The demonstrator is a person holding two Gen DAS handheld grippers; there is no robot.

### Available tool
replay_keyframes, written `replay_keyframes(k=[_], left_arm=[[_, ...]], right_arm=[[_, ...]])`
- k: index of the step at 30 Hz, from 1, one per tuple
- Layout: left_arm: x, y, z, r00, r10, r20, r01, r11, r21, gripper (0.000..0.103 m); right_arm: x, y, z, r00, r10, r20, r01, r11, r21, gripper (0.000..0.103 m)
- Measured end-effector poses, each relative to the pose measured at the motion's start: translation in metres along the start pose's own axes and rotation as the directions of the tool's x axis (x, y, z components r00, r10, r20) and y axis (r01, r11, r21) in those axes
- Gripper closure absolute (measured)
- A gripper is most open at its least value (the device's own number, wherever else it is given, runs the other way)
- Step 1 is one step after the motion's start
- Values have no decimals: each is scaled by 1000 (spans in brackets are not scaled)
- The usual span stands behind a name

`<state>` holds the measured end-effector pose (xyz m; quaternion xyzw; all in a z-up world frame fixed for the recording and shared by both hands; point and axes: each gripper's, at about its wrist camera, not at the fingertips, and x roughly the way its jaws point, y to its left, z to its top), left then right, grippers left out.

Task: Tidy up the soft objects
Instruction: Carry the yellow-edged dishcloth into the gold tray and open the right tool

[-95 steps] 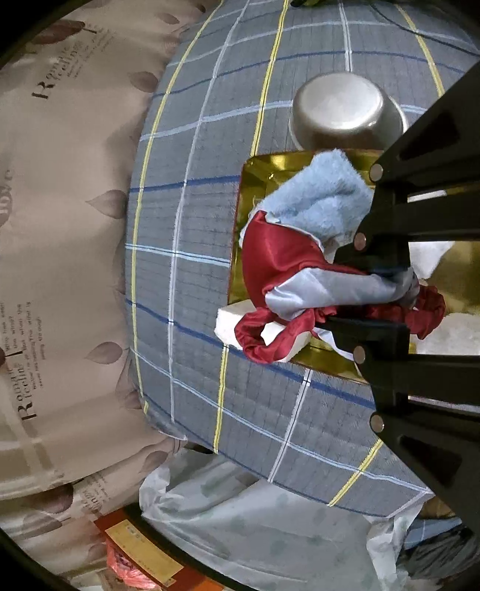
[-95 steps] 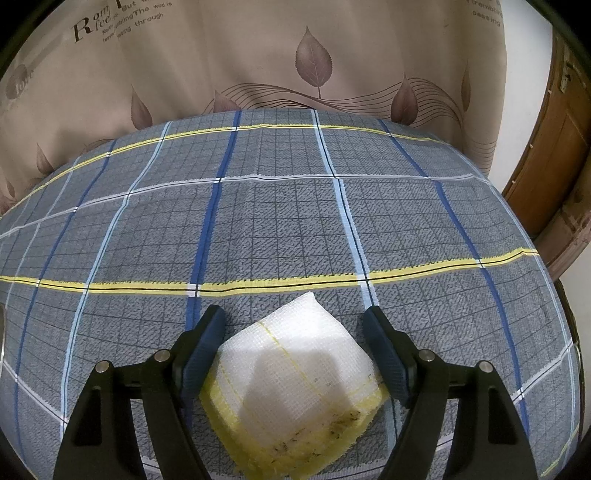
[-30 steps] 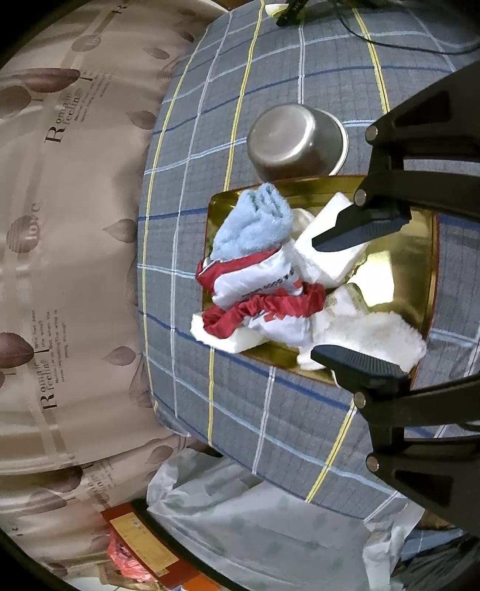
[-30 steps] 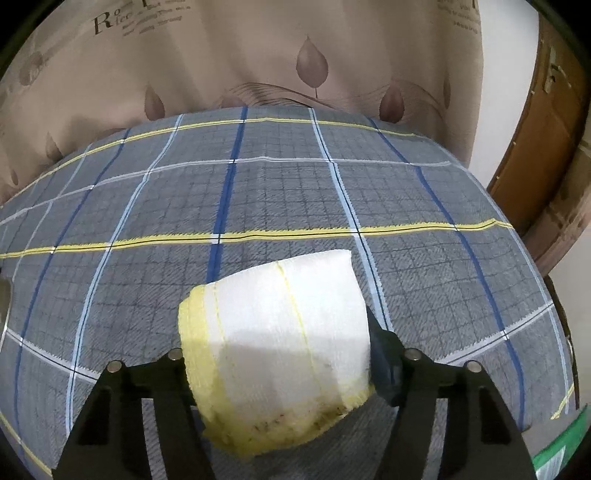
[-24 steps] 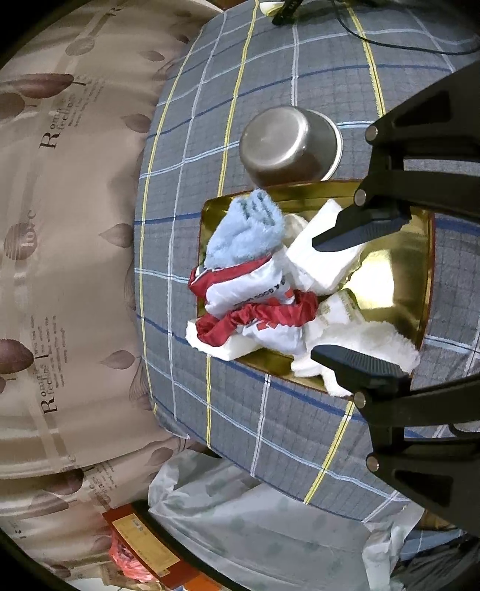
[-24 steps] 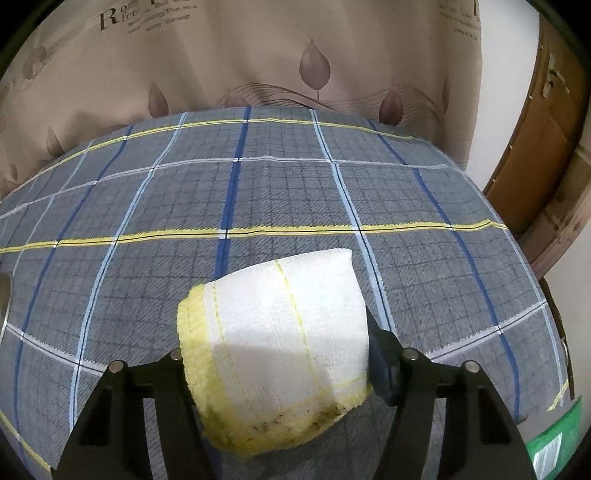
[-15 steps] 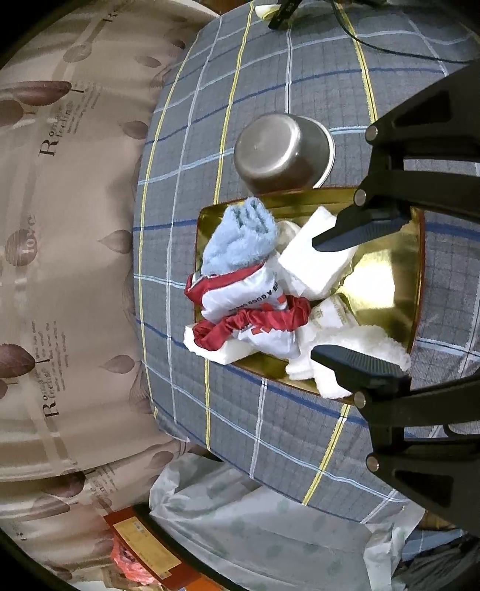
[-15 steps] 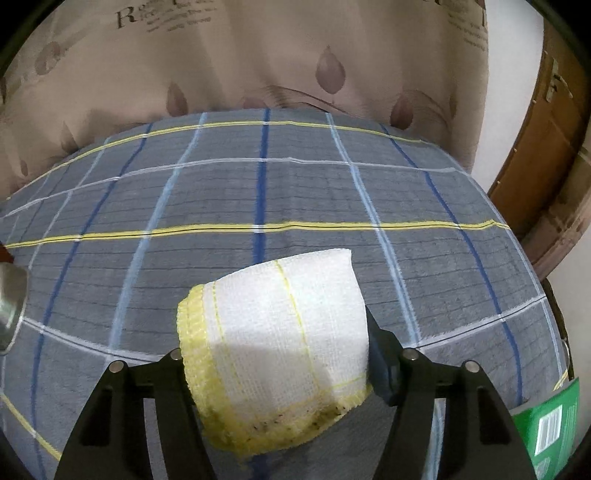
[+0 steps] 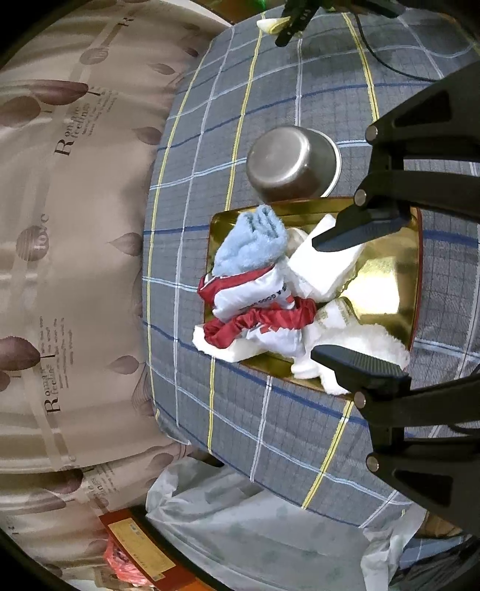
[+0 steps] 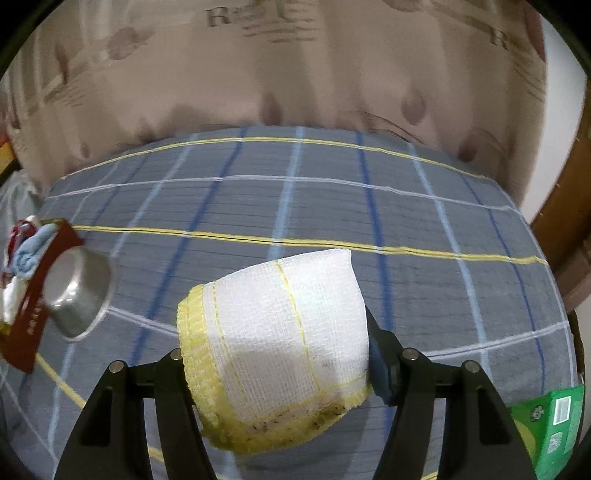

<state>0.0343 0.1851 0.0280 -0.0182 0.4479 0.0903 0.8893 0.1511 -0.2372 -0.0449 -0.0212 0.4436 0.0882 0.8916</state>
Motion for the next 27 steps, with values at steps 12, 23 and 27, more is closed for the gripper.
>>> replay_keyframes(k=[12, 23, 27], left_arm=[[-8, 32, 5, 997, 78, 17, -77, 996, -45, 49], [-13, 74, 6, 992, 123, 1, -122, 983, -139, 49], [-18, 85, 7, 993, 118, 1, -116, 979, -167, 49]], right_arm=[[-23, 99, 10, 989, 148, -1, -146, 975, -166, 41], [-41, 208, 10, 953, 301, -20, -291, 899, -327, 41], [-42, 251, 8, 938, 346, -40, -333, 859, -389, 41]])
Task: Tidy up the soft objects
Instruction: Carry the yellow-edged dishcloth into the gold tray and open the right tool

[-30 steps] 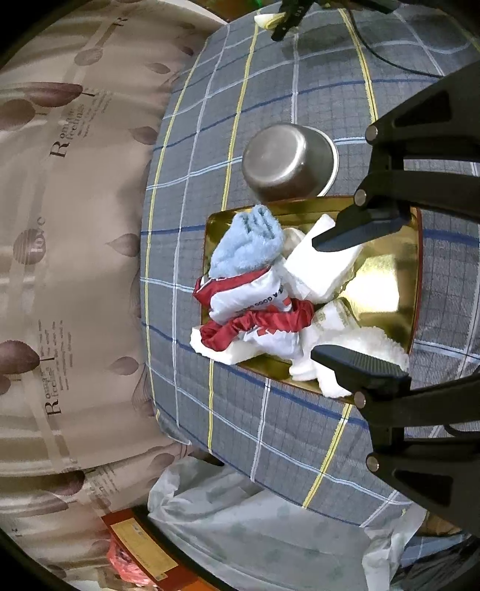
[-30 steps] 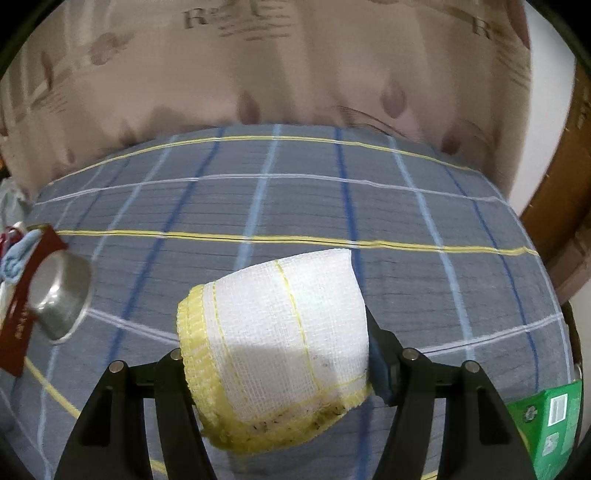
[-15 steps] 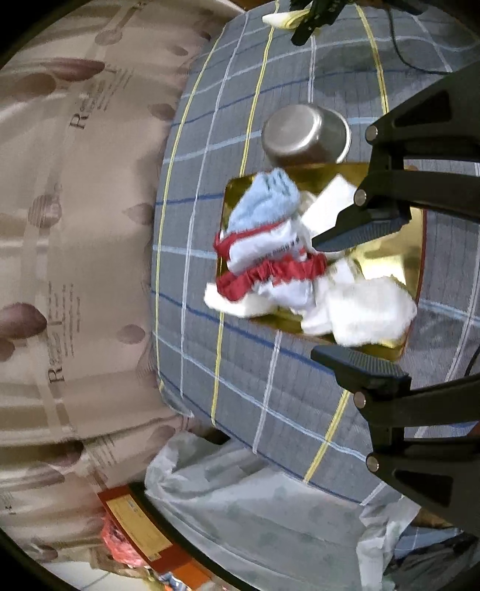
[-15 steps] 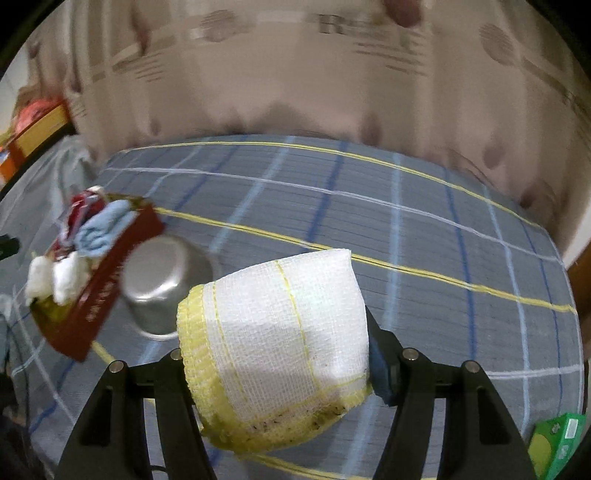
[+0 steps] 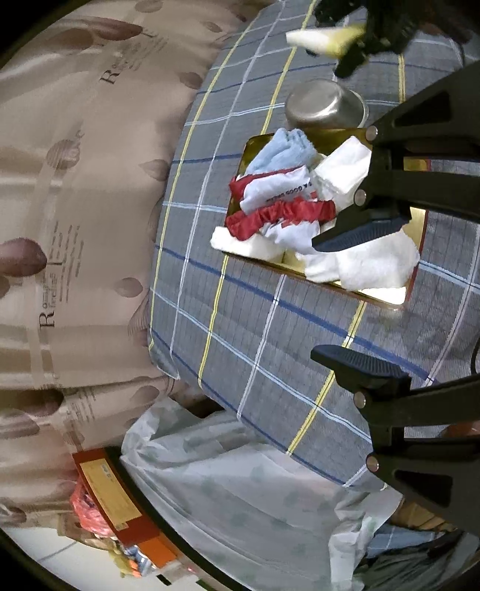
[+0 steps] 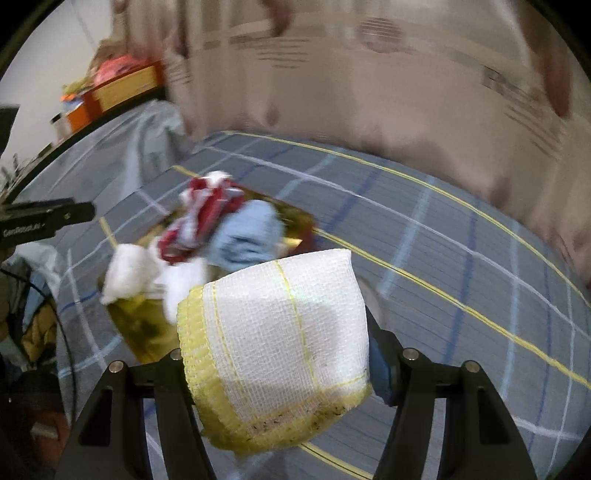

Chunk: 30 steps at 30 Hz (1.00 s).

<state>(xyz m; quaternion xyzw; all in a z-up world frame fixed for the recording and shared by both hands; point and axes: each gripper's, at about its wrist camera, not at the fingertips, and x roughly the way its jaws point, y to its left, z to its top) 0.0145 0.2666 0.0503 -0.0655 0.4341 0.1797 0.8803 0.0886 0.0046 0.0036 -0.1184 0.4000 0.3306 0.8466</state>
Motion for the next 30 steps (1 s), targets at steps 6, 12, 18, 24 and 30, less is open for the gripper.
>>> replay_keyframes(k=[6, 12, 18, 24, 30], left_arm=[[2, 14, 3, 1000, 2, -17, -3, 999, -37, 49], [2, 30, 5, 1000, -6, -23, 4, 997, -79, 49], [3, 33, 6, 999, -26, -32, 23, 995, -92, 49], [3, 28, 5, 998, -49, -37, 46, 996, -78, 49], [4, 22, 3, 997, -64, -45, 61, 996, -66, 49]], right_arm=[[27, 52, 17, 998, 56, -25, -58, 995, -85, 41], [53, 77, 22, 995, 80, -61, -87, 990, -114, 41], [76, 90, 20, 993, 64, -99, -77, 988, -135, 39], [83, 91, 17, 991, 68, -117, -82, 990, -116, 31], [75, 91, 13, 992, 82, -100, -93, 990, -109, 24]])
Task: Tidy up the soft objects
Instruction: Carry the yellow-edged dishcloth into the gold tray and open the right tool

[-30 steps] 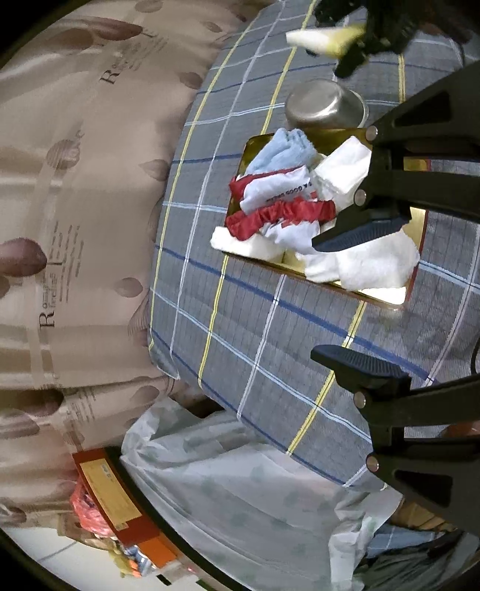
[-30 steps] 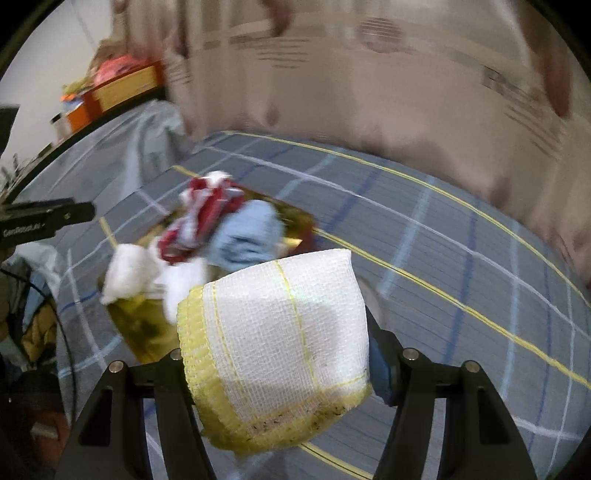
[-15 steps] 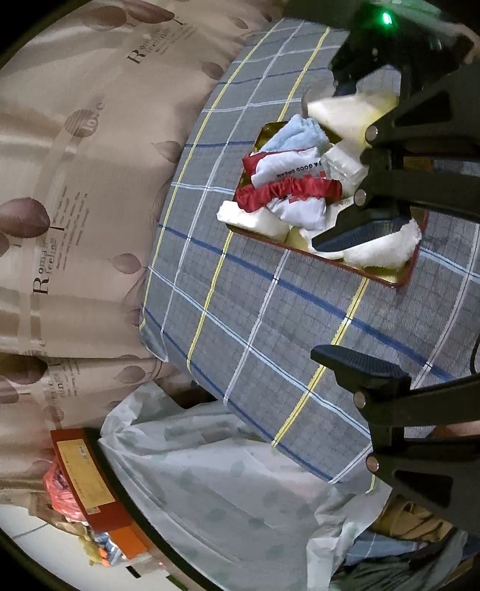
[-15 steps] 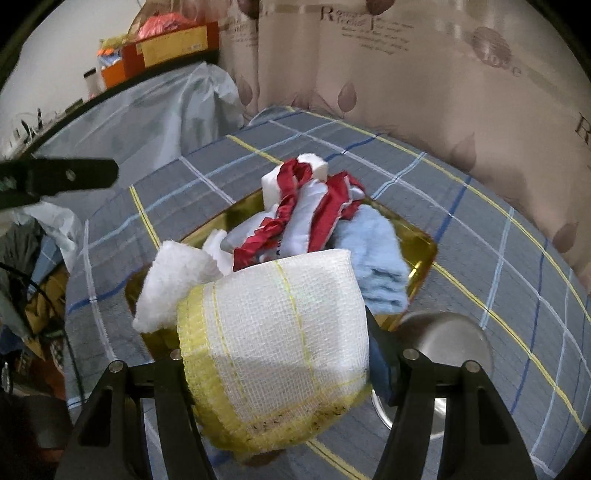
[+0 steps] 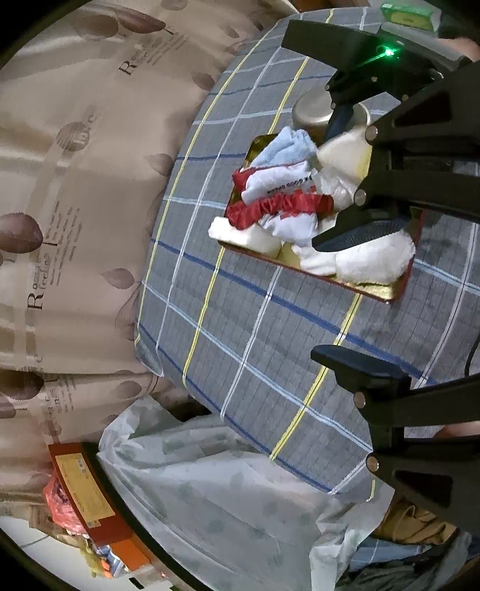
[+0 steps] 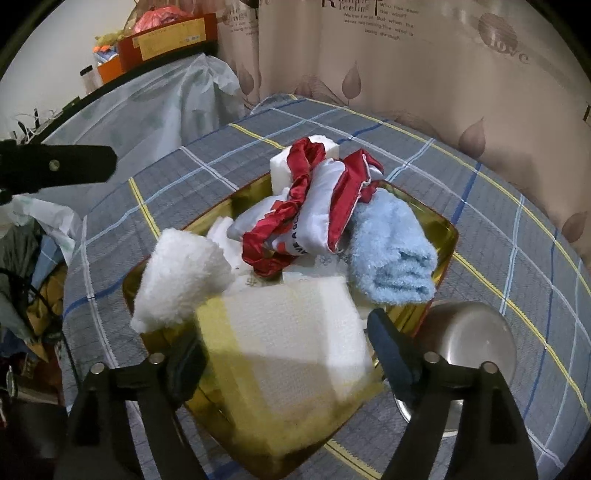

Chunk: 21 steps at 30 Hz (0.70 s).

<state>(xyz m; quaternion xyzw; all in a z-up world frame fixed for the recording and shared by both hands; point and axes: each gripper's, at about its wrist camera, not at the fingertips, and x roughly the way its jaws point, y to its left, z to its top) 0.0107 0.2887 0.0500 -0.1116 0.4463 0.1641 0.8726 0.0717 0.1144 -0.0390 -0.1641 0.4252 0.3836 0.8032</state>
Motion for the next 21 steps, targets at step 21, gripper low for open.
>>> replay_keyframes(k=[21], left_arm=[[-11, -35, -17, 1000, 11, 6, -12, 992, 122, 49]], right_arm=[[-50, -8, -25, 997, -20, 72, 8, 986, 165, 10]])
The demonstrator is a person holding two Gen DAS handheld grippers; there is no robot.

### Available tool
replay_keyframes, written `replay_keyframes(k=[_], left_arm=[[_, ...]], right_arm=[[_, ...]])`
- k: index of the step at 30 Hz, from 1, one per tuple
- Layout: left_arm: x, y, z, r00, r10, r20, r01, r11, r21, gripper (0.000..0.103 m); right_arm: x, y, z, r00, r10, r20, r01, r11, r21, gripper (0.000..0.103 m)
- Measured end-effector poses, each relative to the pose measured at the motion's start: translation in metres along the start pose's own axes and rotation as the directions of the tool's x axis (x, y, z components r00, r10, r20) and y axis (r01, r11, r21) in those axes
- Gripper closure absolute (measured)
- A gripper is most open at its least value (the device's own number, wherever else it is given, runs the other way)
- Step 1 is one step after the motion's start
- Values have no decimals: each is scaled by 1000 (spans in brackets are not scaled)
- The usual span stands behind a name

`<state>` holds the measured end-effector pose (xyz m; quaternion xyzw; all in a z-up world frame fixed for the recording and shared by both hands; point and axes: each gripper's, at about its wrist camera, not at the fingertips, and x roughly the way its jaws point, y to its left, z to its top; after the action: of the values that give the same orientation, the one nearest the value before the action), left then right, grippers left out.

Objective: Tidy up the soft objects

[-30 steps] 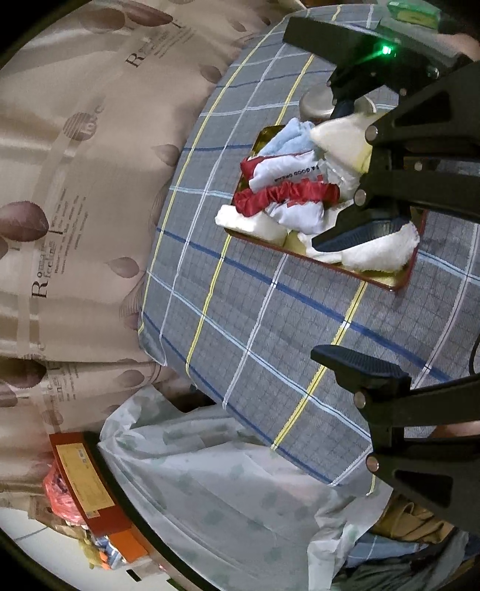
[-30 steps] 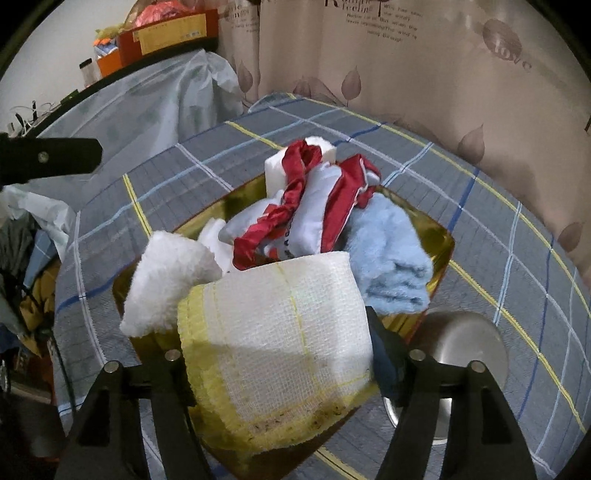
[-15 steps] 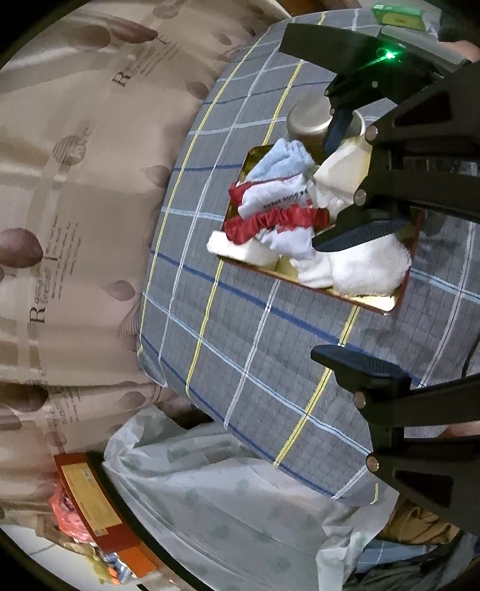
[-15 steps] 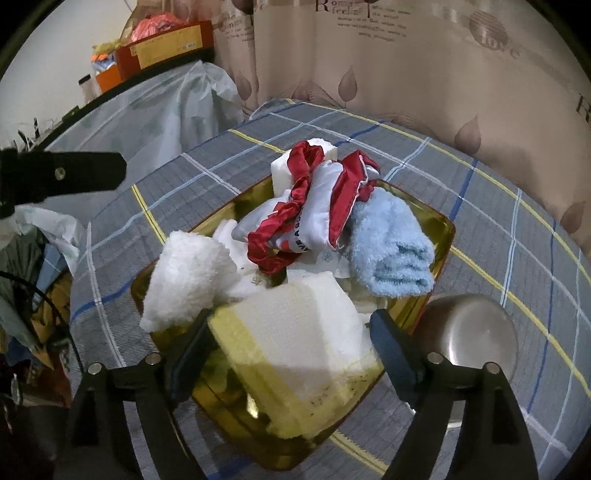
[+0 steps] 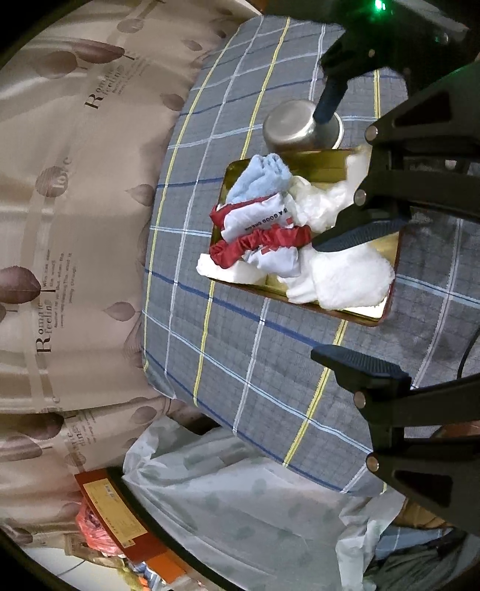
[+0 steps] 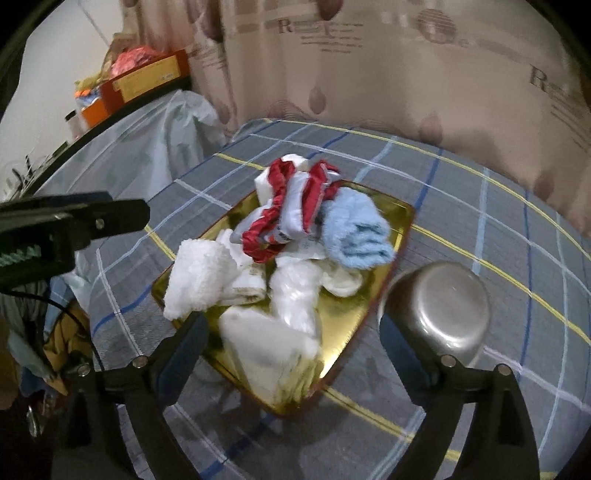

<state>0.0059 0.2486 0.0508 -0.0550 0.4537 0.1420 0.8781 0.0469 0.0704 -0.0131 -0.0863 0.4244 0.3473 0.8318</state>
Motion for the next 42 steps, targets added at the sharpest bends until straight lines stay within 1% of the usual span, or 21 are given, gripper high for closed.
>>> replay_keyframes(k=[3, 5, 6, 9, 11, 14, 19, 22, 24, 29, 31, 34, 37, 40, 42], left_arm=[[5, 0, -5, 1000, 1, -3, -1, 999, -41, 49], [11, 1, -13, 1000, -13, -12, 12, 996, -87, 49], [14, 1, -15, 999, -21, -24, 19, 996, -90, 49], [24, -8, -21, 998, -22, -54, 17, 996, -82, 49], [28, -16, -25, 998, -12, -62, 9, 999, -48, 49], [30, -21, -28, 997, -31, -73, 28, 999, -38, 49], [30, -26, -29, 998, -20, -62, 19, 1000, -25, 49], [29, -30, -30, 998, -14, -58, 13, 1000, -7, 49], [30, -33, -30, 998, -21, -57, 21, 1000, -2, 49], [32, -41, -33, 997, -41, -70, 43, 999, 29, 49], [35, -42, -34, 996, -49, -81, 51, 998, 27, 49], [39, -44, -35, 994, -45, -99, 49, 998, 36, 49], [40, -45, -35, 994, -52, -97, 57, 997, 45, 49], [41, -47, -37, 994, -41, -104, 49, 996, 69, 49], [41, -48, -37, 994, -40, -102, 47, 997, 64, 49]], right_arm=[[-12, -4, -5, 1000, -30, 7, 30, 999, 16, 6], [-21, -6, -9, 998, -55, 16, 55, 998, 24, 5], [-24, -7, -11, 998, -68, 17, 68, 997, 25, 4], [-35, -11, -17, 993, -119, 21, 118, 992, 43, 3], [-42, -13, -21, 988, -150, 28, 149, 988, 44, 3], [-52, -14, -25, 979, -199, 46, 197, 979, 45, 1], [-58, -17, -28, 978, -204, 54, 200, 977, 73, 1], [-57, -18, -30, 980, -191, 50, 188, 980, 72, 1], [-56, -18, -31, 981, -187, 48, 183, 980, 80, 1], [-53, -21, -33, 984, -174, 36, 170, 981, 94, 1], [-53, -23, -33, 985, -170, 34, 166, 981, 99, 1], [-52, -23, -33, 985, -169, 33, 165, 981, 98, 1], [-52, -23, -33, 985, -167, 32, 164, 982, 96, 1], [-51, -23, -34, 986, -166, 31, 162, 982, 97, 1], [-51, -24, -34, 986, -166, 33, 162, 982, 96, 1]])
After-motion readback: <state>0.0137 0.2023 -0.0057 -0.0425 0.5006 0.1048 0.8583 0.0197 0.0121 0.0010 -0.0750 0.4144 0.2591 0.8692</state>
